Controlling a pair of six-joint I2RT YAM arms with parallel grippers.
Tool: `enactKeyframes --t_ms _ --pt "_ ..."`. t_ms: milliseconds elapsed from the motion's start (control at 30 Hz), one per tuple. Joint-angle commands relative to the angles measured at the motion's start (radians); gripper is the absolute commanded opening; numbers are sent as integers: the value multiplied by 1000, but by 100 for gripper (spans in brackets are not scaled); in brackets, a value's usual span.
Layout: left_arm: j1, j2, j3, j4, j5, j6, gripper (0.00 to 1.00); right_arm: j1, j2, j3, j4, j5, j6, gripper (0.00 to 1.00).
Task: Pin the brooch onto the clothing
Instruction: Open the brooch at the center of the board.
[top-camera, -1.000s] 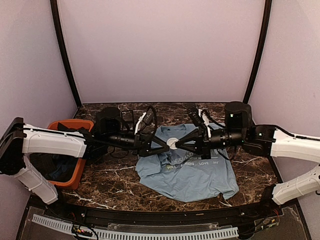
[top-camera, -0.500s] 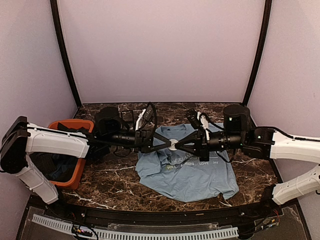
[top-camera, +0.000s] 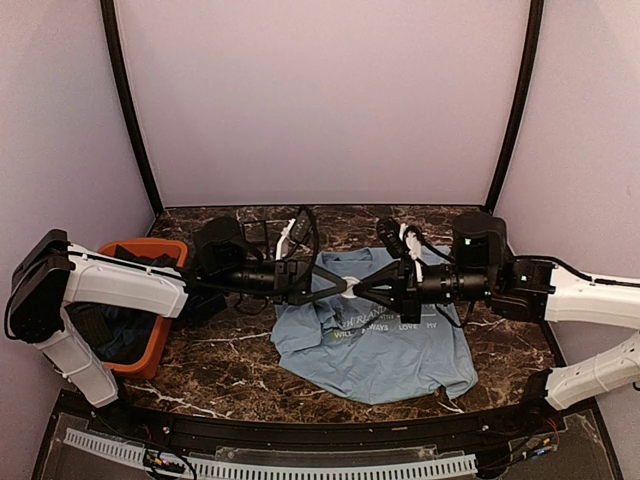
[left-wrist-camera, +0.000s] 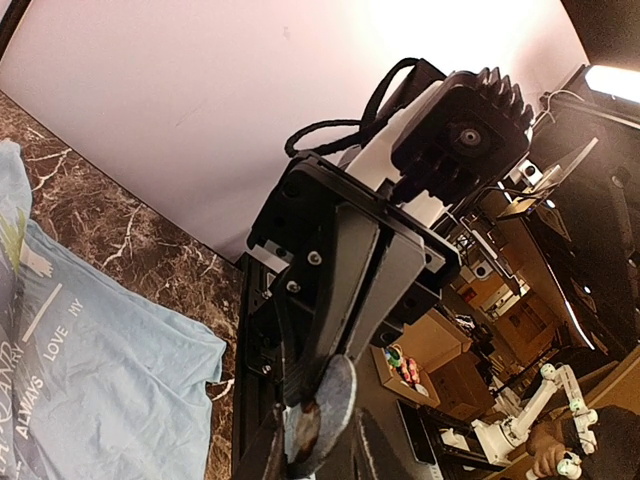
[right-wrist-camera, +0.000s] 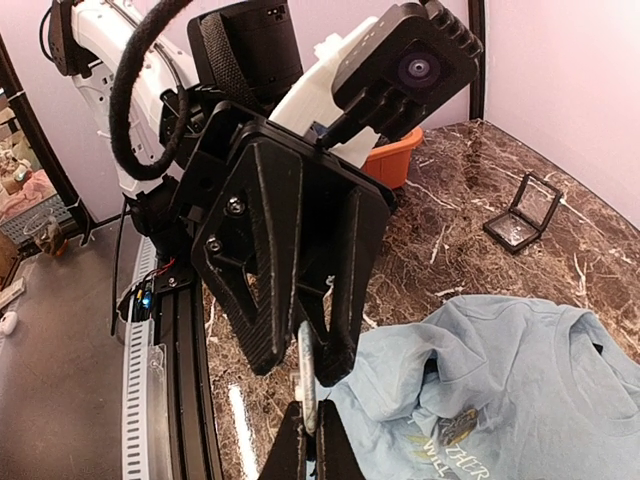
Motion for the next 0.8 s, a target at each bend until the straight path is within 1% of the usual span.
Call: enactKeyframes --t_ms 0,167,267,433,567,767 --pt "-12 1 0 48 33 -14 22 5 -22 -15 45 58 -11 0" --pt "-13 15 2 68 36 -33 21 5 -32 -20 54 74 -12 0" --pt "-12 26 -3 98 39 -58 23 5 -39 -26 67 75 -11 0" --pt "-13 40 -6 121 36 -71 24 9 -43 -31 71 91 -13 0" --pt "-12 44 -3 132 45 -78 21 16 -48 -32 70 107 -21 0" --pt "-13 40 1 123 38 -66 20 25 -31 -25 56 104 -31 0"
